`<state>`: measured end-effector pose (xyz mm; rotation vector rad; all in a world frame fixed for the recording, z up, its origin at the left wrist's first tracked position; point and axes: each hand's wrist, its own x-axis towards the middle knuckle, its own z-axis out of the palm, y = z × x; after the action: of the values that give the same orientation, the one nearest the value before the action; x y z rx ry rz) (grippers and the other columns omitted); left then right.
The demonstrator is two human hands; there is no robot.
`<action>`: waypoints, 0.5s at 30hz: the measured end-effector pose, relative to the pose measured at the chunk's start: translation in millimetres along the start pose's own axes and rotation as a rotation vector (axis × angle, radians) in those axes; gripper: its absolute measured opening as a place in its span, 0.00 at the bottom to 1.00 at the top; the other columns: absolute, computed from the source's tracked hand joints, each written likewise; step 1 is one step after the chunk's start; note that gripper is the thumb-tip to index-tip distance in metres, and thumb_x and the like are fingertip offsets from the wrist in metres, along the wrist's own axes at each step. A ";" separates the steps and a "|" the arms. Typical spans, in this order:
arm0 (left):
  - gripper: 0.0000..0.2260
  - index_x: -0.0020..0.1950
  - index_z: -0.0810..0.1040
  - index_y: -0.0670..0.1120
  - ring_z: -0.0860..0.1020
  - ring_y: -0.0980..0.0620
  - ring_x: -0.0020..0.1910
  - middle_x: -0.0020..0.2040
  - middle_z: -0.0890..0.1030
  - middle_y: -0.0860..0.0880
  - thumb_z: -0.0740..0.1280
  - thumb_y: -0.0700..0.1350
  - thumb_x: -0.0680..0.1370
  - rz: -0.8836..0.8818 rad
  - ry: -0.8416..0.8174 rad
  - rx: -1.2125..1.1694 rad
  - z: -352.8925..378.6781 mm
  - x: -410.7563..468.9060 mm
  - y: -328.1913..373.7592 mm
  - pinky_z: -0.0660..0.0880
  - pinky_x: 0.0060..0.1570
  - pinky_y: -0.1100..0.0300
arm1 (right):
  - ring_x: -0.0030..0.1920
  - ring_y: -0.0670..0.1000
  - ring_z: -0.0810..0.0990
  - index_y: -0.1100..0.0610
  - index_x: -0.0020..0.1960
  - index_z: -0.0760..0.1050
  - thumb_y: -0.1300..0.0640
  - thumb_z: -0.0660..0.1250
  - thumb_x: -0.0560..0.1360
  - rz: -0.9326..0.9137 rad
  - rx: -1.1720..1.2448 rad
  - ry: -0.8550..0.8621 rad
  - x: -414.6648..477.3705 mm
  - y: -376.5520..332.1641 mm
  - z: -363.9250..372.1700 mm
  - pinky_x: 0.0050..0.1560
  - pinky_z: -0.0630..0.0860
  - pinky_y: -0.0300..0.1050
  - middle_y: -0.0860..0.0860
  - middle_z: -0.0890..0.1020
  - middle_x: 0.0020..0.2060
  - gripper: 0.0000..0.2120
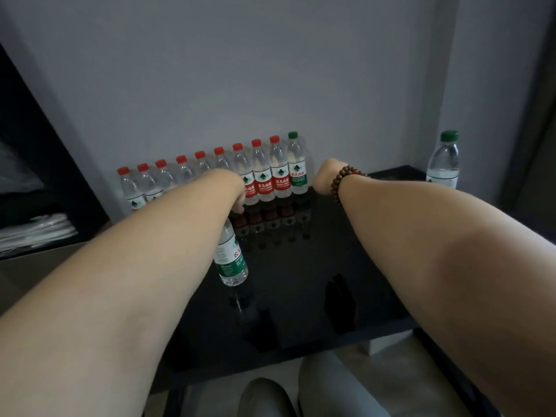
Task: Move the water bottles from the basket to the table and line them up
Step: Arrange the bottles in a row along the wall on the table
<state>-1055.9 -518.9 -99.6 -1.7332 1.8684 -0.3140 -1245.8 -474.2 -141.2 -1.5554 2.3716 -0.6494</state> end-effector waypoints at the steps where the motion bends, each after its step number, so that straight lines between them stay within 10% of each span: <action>1: 0.30 0.82 0.58 0.44 0.72 0.43 0.71 0.77 0.68 0.43 0.61 0.56 0.84 -0.008 0.041 0.008 1.4 -1.8 -1.0 0.72 0.69 0.51 | 0.41 0.52 0.75 0.66 0.62 0.76 0.62 0.61 0.83 0.000 -0.020 0.005 -2.3 2.4 -2.7 0.39 0.72 0.43 0.53 0.72 0.36 0.11; 7: 0.26 0.78 0.62 0.35 0.71 0.48 0.74 0.74 0.72 0.42 0.60 0.49 0.86 -0.038 -0.049 -0.198 -7.9 -31.7 -5.3 0.67 0.73 0.58 | 0.46 0.56 0.77 0.67 0.60 0.77 0.61 0.60 0.82 0.042 -0.105 0.019 -9.6 28.3 -14.1 0.46 0.74 0.45 0.57 0.76 0.44 0.12; 11: 0.28 0.71 0.73 0.38 0.82 0.47 0.48 0.48 0.79 0.43 0.72 0.54 0.78 0.037 0.182 -0.420 -10.7 -18.2 24.1 0.81 0.56 0.57 | 0.41 0.54 0.76 0.67 0.58 0.77 0.62 0.63 0.81 0.145 -0.027 0.082 -4.2 54.2 -10.2 0.44 0.73 0.47 0.56 0.75 0.37 0.11; 15: 0.26 0.63 0.77 0.38 0.83 0.41 0.53 0.56 0.81 0.41 0.75 0.56 0.75 0.231 0.375 -0.509 -27.3 -20.5 68.5 0.81 0.55 0.51 | 0.58 0.59 0.79 0.63 0.71 0.69 0.61 0.68 0.78 0.366 0.230 0.207 3.6 78.1 -7.1 0.56 0.77 0.54 0.62 0.75 0.63 0.22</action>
<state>-1128.2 -495.4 -108.7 -1.8369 2.5716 -0.0739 -1313.4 -449.4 -172.5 -0.9676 2.5257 -0.9915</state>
